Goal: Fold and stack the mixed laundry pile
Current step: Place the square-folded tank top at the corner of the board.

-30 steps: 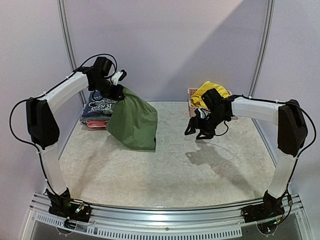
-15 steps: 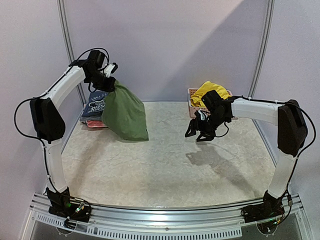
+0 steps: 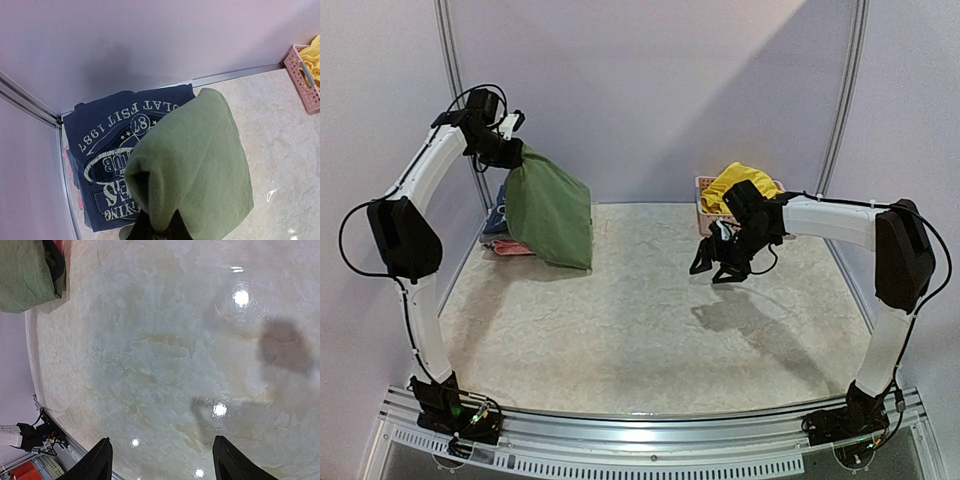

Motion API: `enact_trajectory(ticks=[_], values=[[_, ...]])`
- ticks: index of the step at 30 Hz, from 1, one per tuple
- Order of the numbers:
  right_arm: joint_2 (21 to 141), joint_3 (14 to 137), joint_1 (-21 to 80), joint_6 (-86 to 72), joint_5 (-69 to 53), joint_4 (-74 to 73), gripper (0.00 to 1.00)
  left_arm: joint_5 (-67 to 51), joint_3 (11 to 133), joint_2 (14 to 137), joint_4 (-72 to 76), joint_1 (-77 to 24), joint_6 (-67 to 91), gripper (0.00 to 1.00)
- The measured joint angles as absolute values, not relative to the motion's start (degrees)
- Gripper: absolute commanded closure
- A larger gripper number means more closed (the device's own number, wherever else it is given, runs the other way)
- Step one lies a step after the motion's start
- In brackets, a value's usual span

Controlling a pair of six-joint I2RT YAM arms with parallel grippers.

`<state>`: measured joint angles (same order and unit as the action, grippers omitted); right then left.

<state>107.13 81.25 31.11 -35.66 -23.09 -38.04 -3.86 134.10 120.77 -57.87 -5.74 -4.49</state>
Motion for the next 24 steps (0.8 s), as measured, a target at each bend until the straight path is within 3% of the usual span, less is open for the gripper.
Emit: enact_trajectory(ticks=[24], values=[[109.2,82.1,31.6,-35.8,-23.9,-38.1,0.31,-2.5,137.1,116.0,-56.2,-3.7,-0.1,1.00]])
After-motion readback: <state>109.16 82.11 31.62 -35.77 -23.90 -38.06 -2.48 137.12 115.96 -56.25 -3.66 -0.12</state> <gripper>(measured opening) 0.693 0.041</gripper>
